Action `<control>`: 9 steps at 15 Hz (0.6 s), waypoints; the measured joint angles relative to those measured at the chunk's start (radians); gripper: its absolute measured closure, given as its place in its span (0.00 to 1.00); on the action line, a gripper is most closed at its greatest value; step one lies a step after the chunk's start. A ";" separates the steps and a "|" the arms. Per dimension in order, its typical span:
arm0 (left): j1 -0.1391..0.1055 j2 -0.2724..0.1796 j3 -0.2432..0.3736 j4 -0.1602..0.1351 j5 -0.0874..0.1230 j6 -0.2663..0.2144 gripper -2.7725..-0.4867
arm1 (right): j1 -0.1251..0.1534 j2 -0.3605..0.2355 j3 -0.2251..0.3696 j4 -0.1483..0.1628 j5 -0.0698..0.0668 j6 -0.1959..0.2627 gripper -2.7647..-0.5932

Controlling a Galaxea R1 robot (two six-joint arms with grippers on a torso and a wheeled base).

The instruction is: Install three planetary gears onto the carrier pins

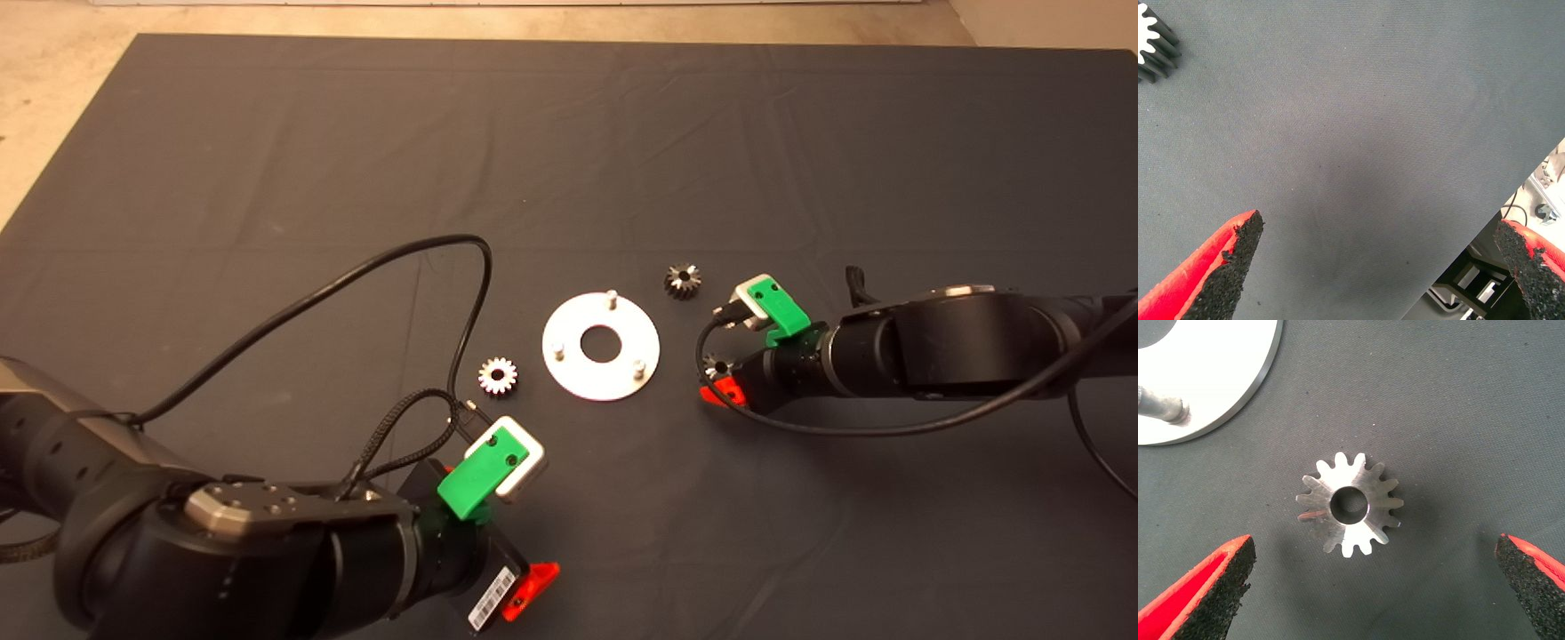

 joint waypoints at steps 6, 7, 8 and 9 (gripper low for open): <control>0.000 0.000 0.000 0.000 0.000 0.000 0.11 | 0.000 0.000 -0.021 0.000 0.037 0.000 0.13; 0.000 0.000 0.000 0.000 0.000 0.000 0.11 | 0.000 0.000 -0.021 0.000 0.040 0.000 0.17; 0.000 0.000 0.000 0.000 0.000 0.000 0.11 | 0.000 0.000 -0.021 0.000 0.043 0.000 0.18; 0.000 0.000 0.000 0.000 0.000 0.000 0.11 | 0.000 0.000 -0.021 0.000 0.044 0.000 0.19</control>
